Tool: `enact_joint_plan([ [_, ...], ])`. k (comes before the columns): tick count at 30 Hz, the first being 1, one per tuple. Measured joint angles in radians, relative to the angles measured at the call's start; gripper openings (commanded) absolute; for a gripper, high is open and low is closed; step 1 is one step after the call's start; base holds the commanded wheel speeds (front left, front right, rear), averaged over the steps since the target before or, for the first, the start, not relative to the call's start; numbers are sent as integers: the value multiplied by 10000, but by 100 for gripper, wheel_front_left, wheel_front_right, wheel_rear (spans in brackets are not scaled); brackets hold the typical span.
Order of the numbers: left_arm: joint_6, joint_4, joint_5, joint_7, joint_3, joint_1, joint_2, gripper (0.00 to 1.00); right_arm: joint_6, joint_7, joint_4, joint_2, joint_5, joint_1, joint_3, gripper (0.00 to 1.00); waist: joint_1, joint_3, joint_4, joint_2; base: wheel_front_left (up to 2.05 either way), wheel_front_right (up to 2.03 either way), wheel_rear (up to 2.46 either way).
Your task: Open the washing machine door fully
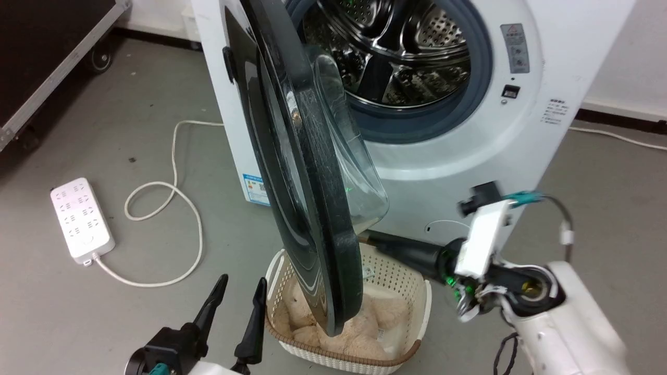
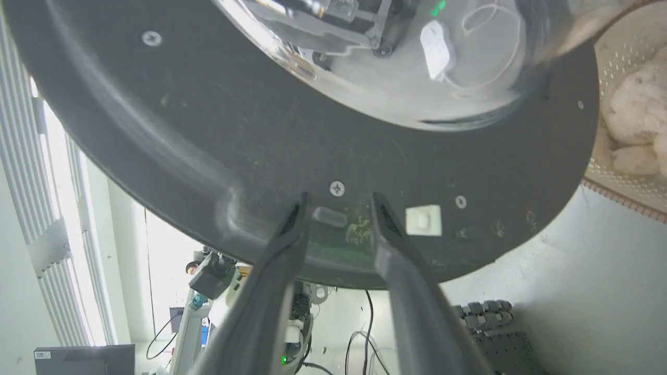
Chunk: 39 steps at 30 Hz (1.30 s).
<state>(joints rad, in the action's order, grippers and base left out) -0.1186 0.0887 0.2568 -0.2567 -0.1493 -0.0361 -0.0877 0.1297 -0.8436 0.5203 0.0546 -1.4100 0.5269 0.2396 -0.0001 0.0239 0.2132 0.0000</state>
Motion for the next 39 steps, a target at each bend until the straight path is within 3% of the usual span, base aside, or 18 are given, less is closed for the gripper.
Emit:
enact_joint_plan([
  [4, -4, -2, 2, 0, 173, -89, 42, 100, 0, 1438, -1028, 290, 769, -383, -656, 100, 0, -183, -193, 0, 0, 0, 0],
  [10, -48, -21, 27, 0, 466, -207, 121, 100, 2, 5116, -4182, 1889, 4431, -1585, -648, 100, 0, -496, -542, 0, 0, 0, 0],
  [16, -73, -75, 31, 0, 984, -207, 134, 100, 2, 8761, -5359, 2826, 8144, -3489, -1220, 100, 0, -656, -1011, 0, 0, 0, 0],
  [20, -75, -67, -25, -2, 1081, -257, 117, 100, 0, 9937, -5542, 2230, 9958, -4730, -2176, 100, 0, -726, -1386, 0, 0, 0, 0],
  [23, -61, -63, -199, -6, 1262, -384, 100, 100, 4, 10199, -5670, 1854, 11242, -5460, -2370, 100, 0, -758, -1695, 0, 0, 0, 0],
  [27, 73, -17, -435, -6, 1367, -523, 104, 100, 4, 10389, -5812, 1254, 12144, -6191, -2320, 100, 0, -770, -1989, 0, 0, 0, 0],
  [33, 286, 21, -635, -6, 1498, -630, 132, 100, 4, 10525, -5939, 510, 12725, -6668, -2295, 100, 1, -715, -2071, 0, 0, 0, 0],
  [39, 351, -65, -830, -8, 1373, -651, 171, 100, 4, 10684, -5578, 236, 12809, -6735, -2332, 100, 0, -638, -1986, 0, 0, 0, 0],
])
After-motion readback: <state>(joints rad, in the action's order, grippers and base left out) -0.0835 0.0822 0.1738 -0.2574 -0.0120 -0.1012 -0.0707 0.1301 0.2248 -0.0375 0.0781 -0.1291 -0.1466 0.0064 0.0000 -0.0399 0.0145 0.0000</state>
